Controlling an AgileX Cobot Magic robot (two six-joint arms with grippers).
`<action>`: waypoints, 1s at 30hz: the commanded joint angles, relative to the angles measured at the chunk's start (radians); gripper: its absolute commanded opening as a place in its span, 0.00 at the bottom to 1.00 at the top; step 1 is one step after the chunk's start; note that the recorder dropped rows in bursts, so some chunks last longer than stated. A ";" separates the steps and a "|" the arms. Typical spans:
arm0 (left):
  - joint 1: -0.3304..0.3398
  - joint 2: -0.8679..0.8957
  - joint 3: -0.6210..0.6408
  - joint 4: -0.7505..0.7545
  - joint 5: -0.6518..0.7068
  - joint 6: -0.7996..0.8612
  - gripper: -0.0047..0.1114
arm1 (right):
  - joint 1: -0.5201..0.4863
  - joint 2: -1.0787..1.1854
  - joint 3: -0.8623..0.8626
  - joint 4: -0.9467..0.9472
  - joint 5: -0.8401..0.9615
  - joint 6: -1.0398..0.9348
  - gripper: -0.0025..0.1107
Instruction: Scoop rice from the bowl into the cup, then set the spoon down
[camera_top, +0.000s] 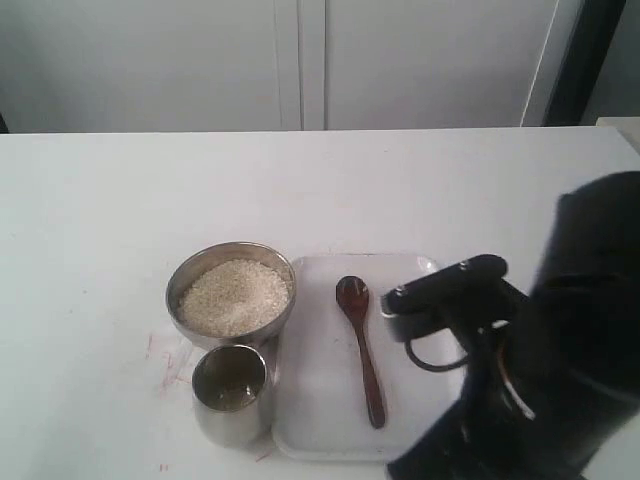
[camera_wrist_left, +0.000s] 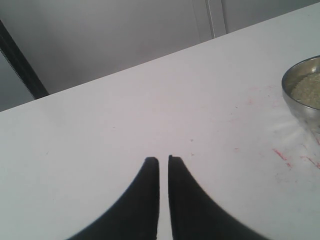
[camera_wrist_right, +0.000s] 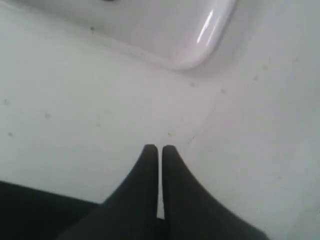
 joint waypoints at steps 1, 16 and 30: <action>-0.003 0.001 -0.006 -0.009 -0.006 -0.001 0.16 | 0.030 -0.171 0.069 0.023 -0.002 -0.011 0.02; -0.003 0.001 -0.006 -0.009 -0.006 -0.001 0.16 | 0.032 -0.556 0.081 -0.020 -0.009 -0.013 0.02; -0.003 0.001 -0.006 -0.009 -0.006 -0.001 0.16 | 0.046 -0.587 0.081 -0.161 -0.075 -0.011 0.02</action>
